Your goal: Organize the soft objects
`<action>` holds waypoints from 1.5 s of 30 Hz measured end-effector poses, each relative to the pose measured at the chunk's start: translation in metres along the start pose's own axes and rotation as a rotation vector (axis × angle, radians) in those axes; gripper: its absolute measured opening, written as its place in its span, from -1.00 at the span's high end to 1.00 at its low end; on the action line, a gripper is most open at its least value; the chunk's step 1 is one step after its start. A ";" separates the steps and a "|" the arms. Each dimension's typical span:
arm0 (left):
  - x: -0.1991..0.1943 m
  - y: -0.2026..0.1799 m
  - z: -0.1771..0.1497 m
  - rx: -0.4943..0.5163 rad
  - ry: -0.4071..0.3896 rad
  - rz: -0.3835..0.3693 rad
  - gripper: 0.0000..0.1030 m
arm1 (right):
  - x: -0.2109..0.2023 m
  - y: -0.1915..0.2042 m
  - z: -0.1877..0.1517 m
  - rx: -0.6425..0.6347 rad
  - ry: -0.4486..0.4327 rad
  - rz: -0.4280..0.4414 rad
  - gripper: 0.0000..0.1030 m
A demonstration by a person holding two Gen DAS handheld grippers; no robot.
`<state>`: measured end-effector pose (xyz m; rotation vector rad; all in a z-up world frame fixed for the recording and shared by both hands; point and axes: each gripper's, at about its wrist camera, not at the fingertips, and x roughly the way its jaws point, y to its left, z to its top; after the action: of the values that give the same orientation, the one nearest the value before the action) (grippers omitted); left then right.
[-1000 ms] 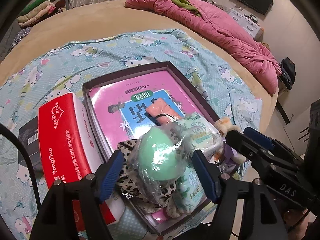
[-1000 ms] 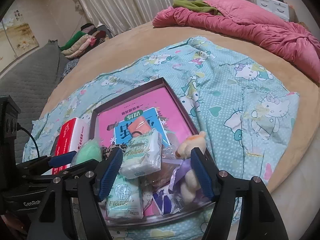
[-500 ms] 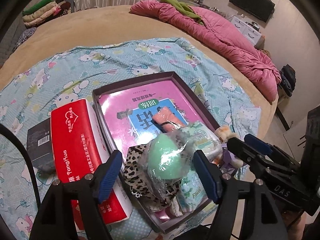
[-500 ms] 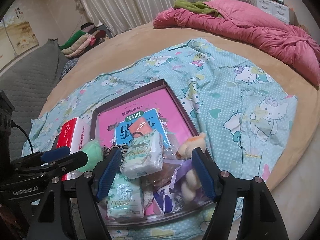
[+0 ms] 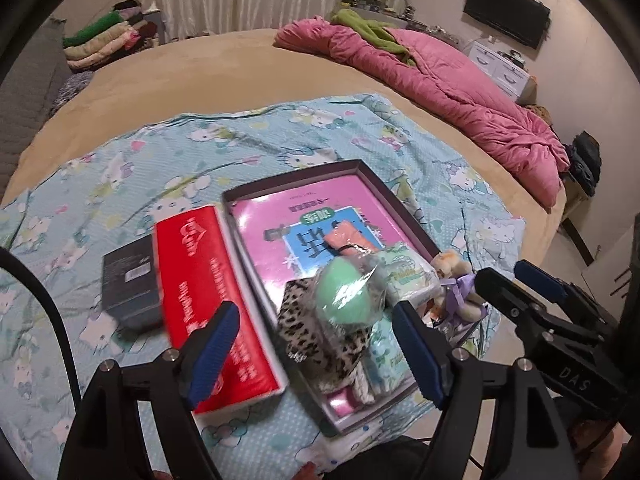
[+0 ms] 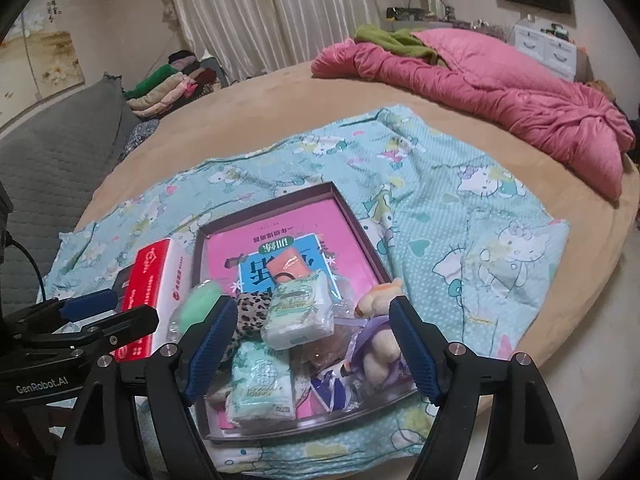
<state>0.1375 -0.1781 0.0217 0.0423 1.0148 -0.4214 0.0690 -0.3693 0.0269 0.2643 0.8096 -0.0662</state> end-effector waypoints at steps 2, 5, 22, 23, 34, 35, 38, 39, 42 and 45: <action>-0.007 0.003 -0.008 -0.016 -0.003 0.007 -0.55 | -0.007 0.003 -0.005 0.010 -0.002 0.011 -0.56; -0.015 0.004 -0.021 -0.020 0.001 0.024 -0.56 | -0.017 0.011 -0.013 -0.008 0.000 0.010 -0.56; -0.062 0.020 -0.090 -0.083 -0.027 0.097 -0.63 | -0.056 0.042 -0.070 -0.099 0.050 -0.021 -0.57; -0.063 0.020 -0.093 -0.084 -0.026 0.100 -0.63 | -0.057 0.043 -0.074 -0.097 0.052 -0.021 -0.57; -0.075 0.015 -0.125 -0.100 -0.001 0.128 -0.63 | -0.077 0.053 -0.093 -0.099 0.032 -0.047 -0.57; -0.076 0.015 -0.125 -0.099 -0.004 0.133 -0.63 | -0.078 0.054 -0.093 -0.100 0.027 -0.049 -0.57; -0.079 0.014 -0.127 -0.102 -0.005 0.140 -0.63 | -0.081 0.055 -0.093 -0.102 0.021 -0.054 -0.57; -0.080 0.014 -0.126 -0.101 -0.007 0.143 -0.63 | -0.081 0.056 -0.094 -0.103 0.022 -0.055 -0.57; -0.081 0.013 -0.127 -0.100 -0.009 0.149 -0.63 | -0.081 0.057 -0.095 -0.103 0.026 -0.049 -0.57; -0.081 0.013 -0.126 -0.098 -0.007 0.151 -0.63 | -0.079 0.058 -0.096 -0.099 0.036 -0.040 -0.57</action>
<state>0.0025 -0.1112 0.0193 0.0286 1.0165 -0.2339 -0.0446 -0.2920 0.0328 0.1562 0.8518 -0.0592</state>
